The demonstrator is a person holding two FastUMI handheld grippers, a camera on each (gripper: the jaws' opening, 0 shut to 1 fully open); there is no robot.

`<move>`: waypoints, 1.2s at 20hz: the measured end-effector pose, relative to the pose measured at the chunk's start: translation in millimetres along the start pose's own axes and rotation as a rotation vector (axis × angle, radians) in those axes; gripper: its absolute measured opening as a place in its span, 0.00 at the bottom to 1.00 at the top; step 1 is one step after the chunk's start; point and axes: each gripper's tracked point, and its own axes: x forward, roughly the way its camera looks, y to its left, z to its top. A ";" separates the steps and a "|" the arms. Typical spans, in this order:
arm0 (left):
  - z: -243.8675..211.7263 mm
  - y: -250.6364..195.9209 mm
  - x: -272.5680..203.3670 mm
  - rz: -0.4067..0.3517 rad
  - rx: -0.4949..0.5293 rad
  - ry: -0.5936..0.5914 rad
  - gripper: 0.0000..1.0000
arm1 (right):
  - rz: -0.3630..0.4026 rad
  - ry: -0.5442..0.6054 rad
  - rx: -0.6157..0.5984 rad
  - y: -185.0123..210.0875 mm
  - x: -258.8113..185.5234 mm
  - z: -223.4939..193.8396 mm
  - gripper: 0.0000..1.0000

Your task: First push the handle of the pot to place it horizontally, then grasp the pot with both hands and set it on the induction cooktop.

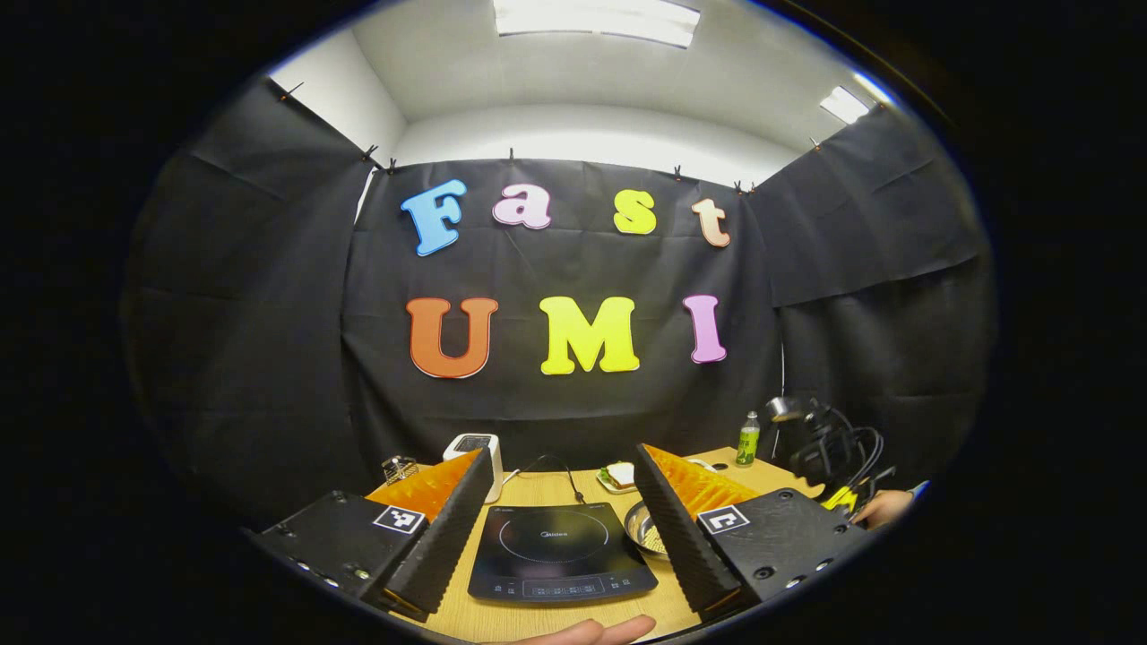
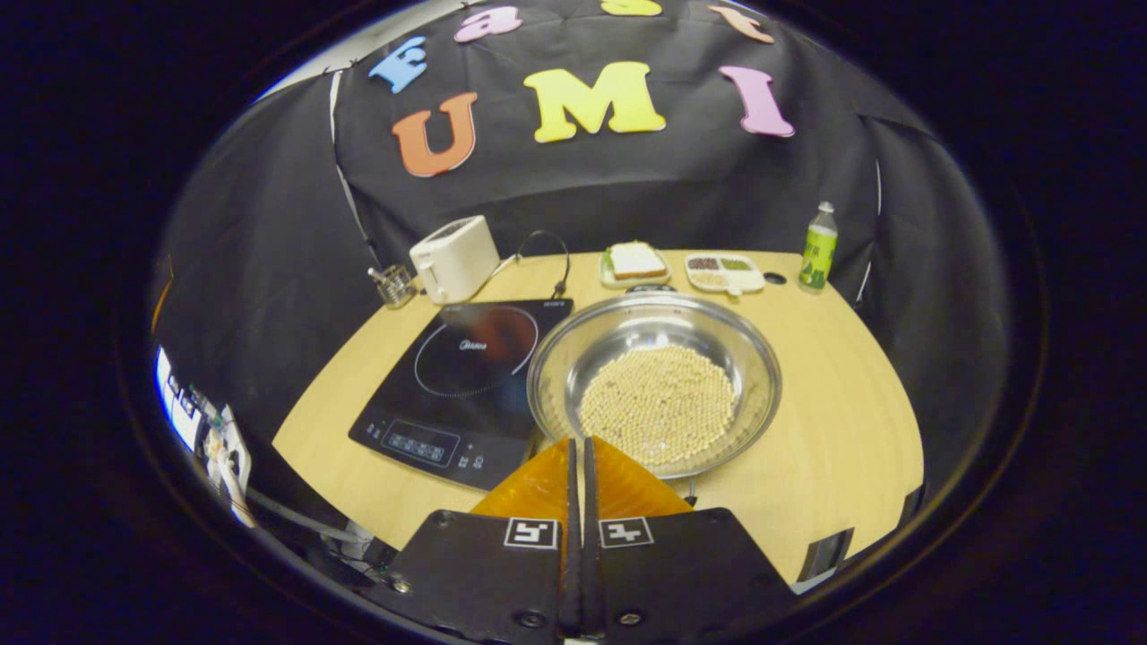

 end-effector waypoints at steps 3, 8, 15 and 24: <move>2.6 -0.1 -5.1 -0.004 0.003 -0.010 0.95 | 0.009 0.061 -0.010 9.0 12.9 -22.3 0.04; 8.1 -3.0 -13.2 -0.014 0.002 -0.018 0.95 | -0.008 0.113 0.003 7.6 37.9 -43.1 0.04; 1.6 -7.4 -14.0 -0.018 -0.006 0.004 0.95 | 0.017 0.154 0.075 -3.7 47.1 -57.4 0.00; 8.7 -20.0 -15.9 -0.033 0.026 -0.009 0.95 | -0.010 0.136 0.025 -26.7 43.5 -59.8 0.00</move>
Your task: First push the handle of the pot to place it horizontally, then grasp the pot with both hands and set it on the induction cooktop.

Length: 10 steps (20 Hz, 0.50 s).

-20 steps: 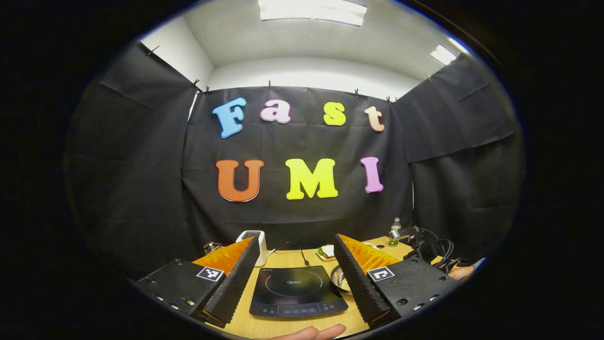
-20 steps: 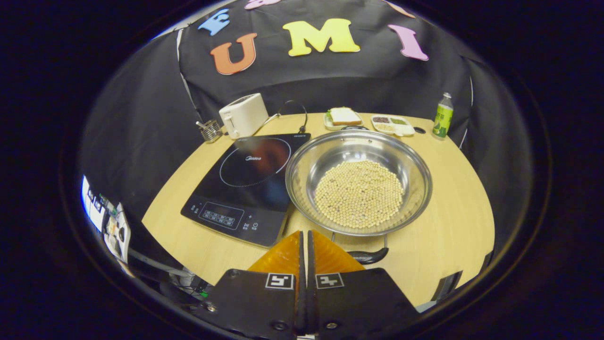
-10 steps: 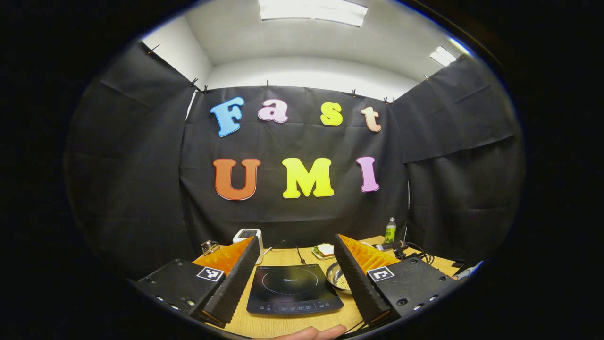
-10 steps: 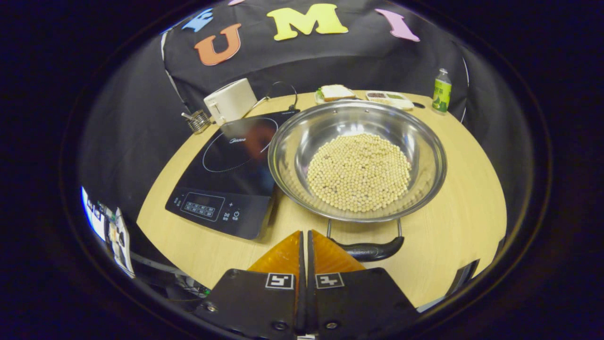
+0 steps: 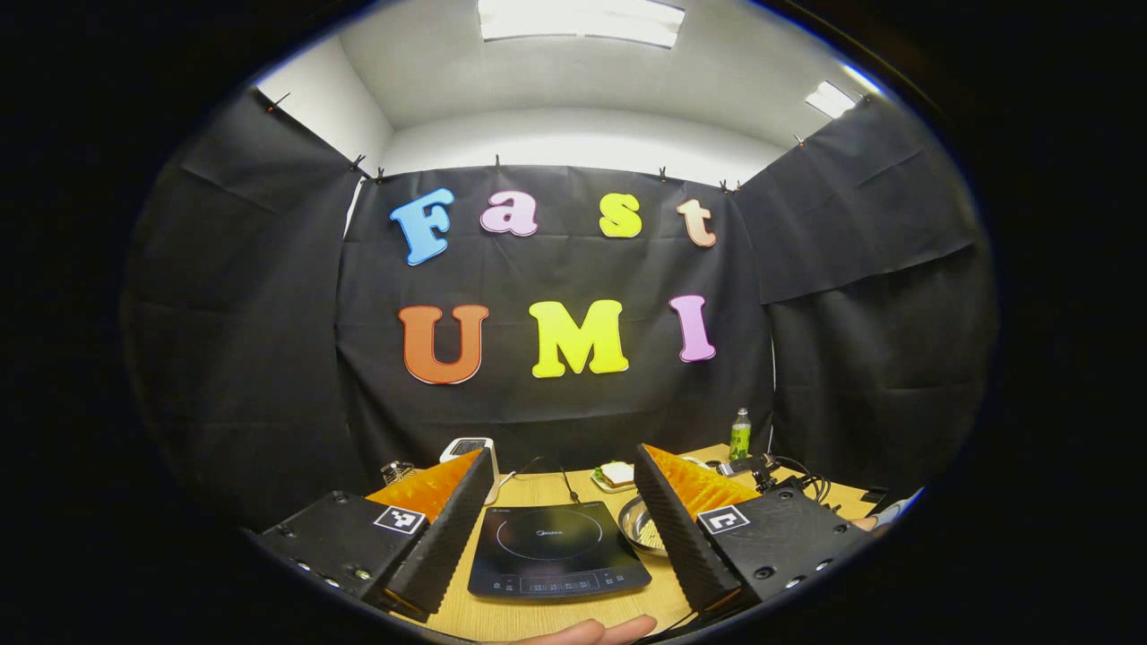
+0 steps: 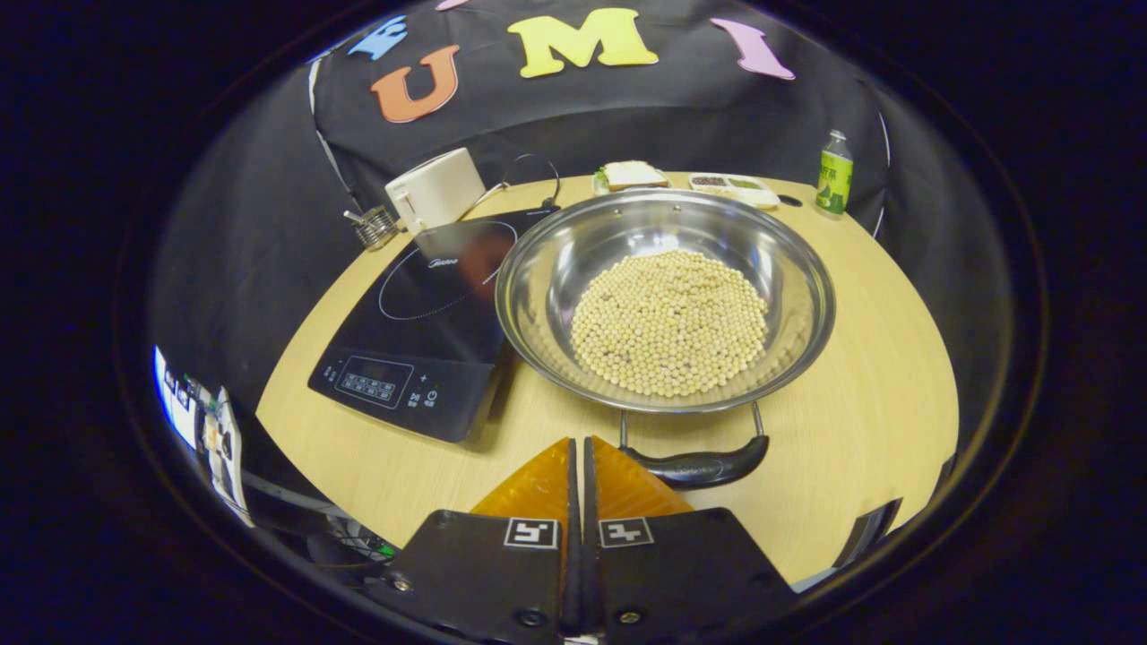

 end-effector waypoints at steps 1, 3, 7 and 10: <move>0.4 -0.4 0.0 -0.002 -0.004 0.000 0.95 | -0.004 -0.007 -0.008 -3.8 -0.3 -0.1 0.04; 1.6 -2.7 0.0 -0.004 -0.003 -0.002 0.94 | -0.011 -0.023 -0.016 -12.7 -0.1 1.3 0.04; 3.1 -2.5 1.5 0.006 0.012 0.010 0.95 | -0.060 -0.038 -0.040 -35.2 -2.1 2.6 0.04; 8.6 -0.1 2.9 0.022 0.014 0.014 0.95 | -0.082 -0.038 -0.054 -49.8 -4.7 3.1 0.01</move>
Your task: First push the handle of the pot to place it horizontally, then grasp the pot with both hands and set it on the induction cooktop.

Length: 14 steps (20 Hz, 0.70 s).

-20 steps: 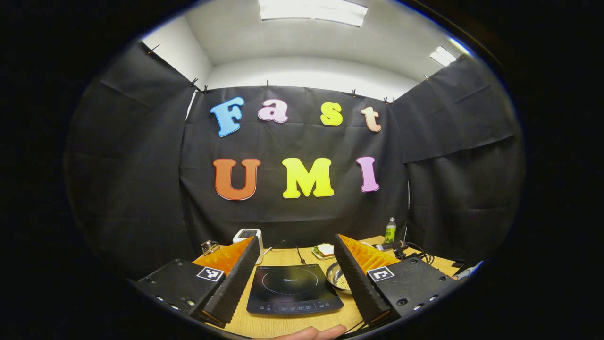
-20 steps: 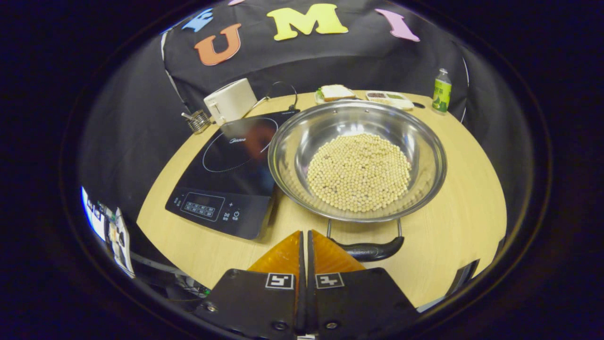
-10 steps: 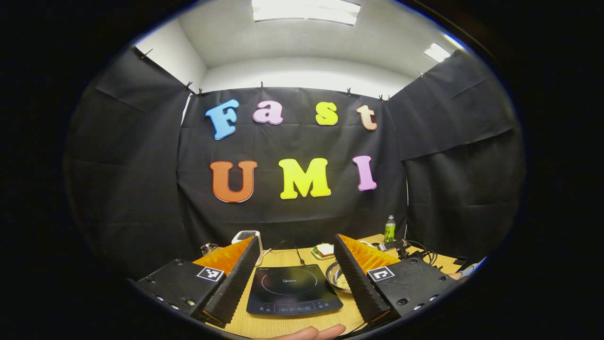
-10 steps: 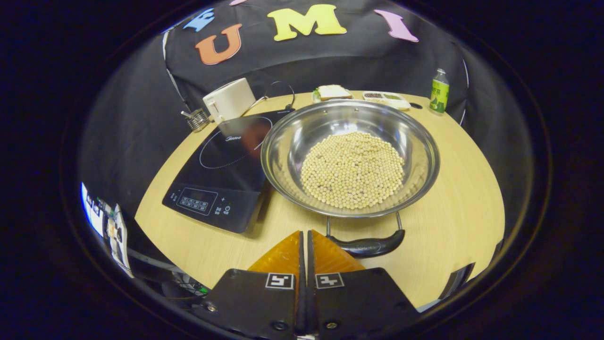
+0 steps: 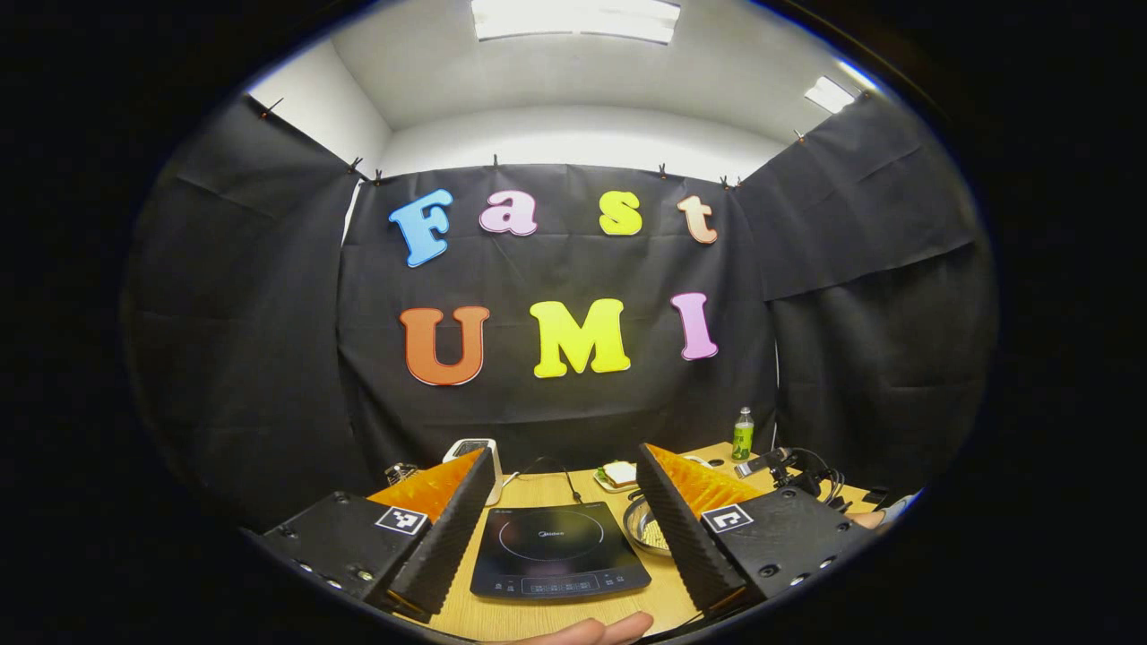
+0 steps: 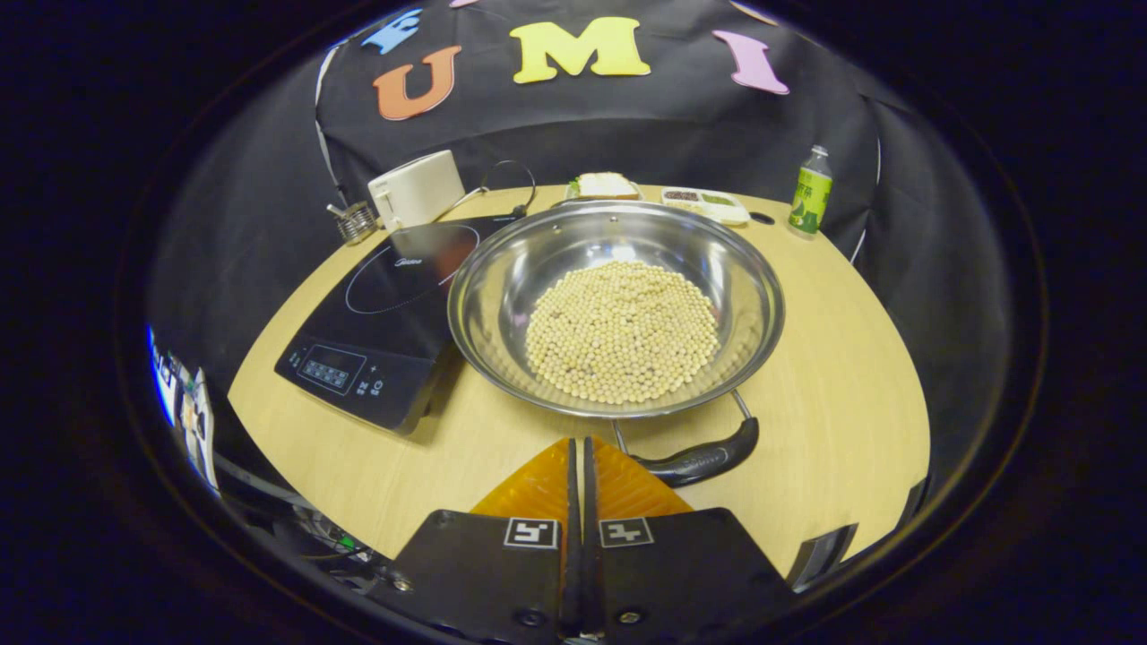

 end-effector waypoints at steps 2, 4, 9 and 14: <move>2.6 0.5 0.8 -0.001 -0.006 -0.005 0.96 | -0.016 -0.006 -0.011 -10.1 -0.3 0.0 0.00; 8.3 -2.5 0.8 -0.015 -0.015 -0.017 0.95 | -0.048 -0.005 -0.024 -23.5 -0.1 0.9 0.01; 13.9 3.6 0.1 0.007 -0.015 -0.022 0.95 | -0.090 -0.010 -0.029 -52.9 1.1 6.0 0.04; 13.0 3.7 3.0 0.007 -0.025 -0.018 0.95 | -0.120 -0.025 -0.012 -79.9 6.6 12.4 0.04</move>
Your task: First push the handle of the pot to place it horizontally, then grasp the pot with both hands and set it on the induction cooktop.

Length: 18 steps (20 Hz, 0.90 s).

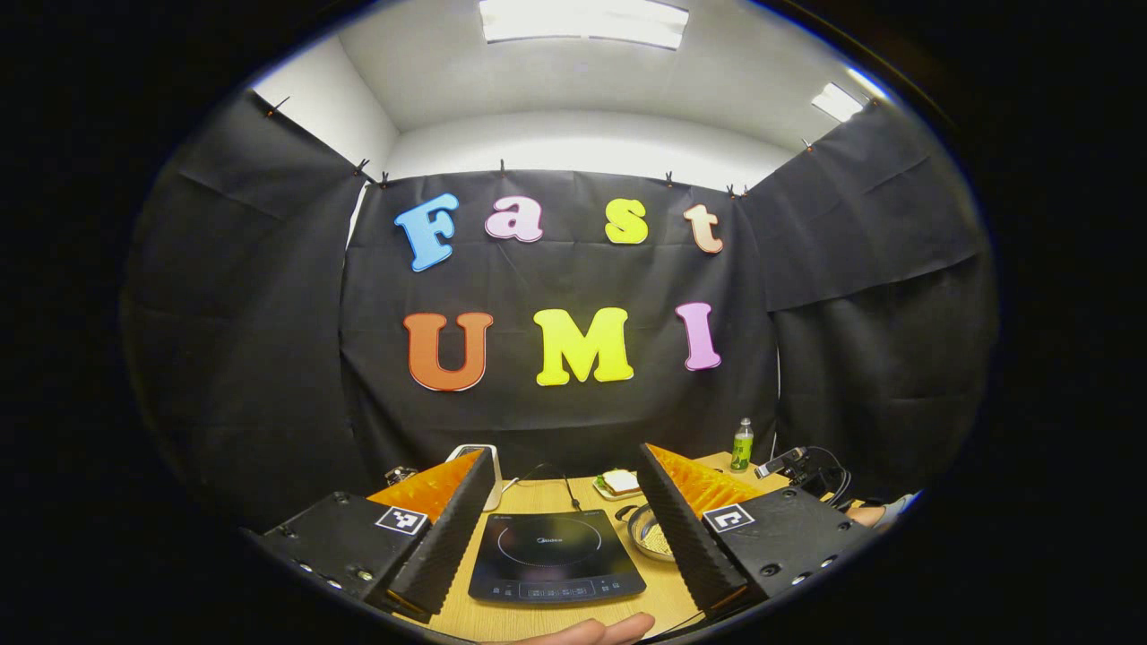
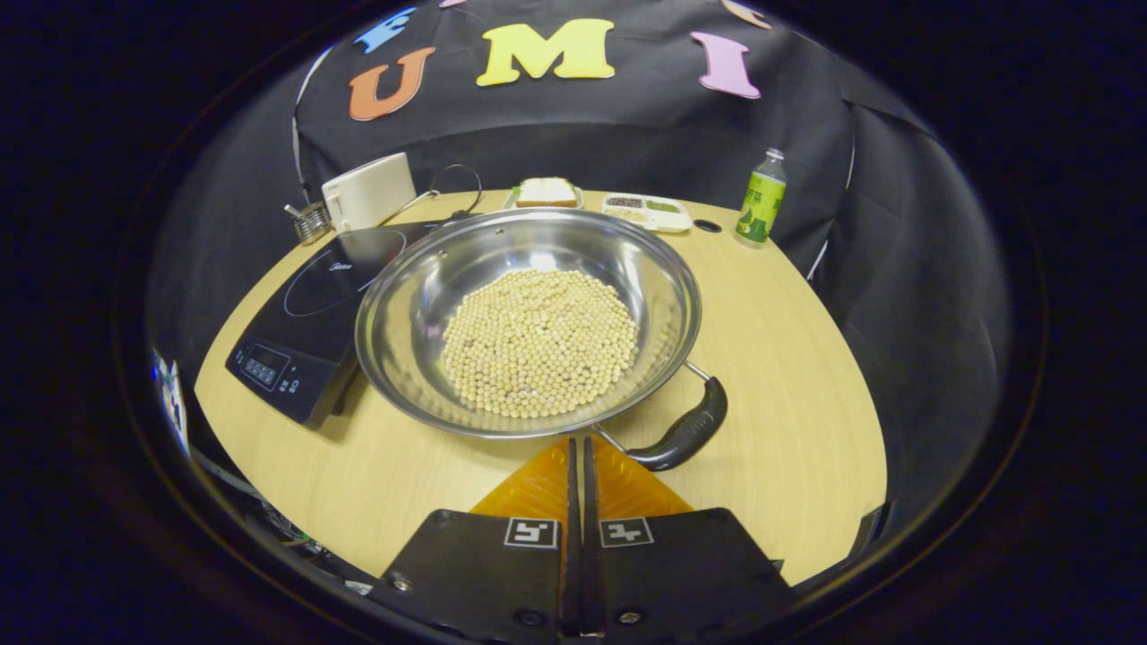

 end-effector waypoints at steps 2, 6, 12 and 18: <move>-1.9 1.9 1.7 0.004 -0.007 0.004 0.95 | -0.015 -0.011 -0.001 -10.8 2.6 2.8 0.01; -3.8 -7.3 3.1 -0.030 -0.007 0.004 0.96 | -0.026 -0.033 0.008 -32.8 8.4 8.7 0.04; -13.2 -13.6 6.8 -0.044 -0.011 0.018 0.96 | -0.048 -0.059 -0.039 -65.3 23.0 26.3 0.04; -18.9 -23.4 12.6 -0.051 0.010 0.022 0.96 | -0.047 -0.199 -0.257 -89.8 40.7 62.0 0.04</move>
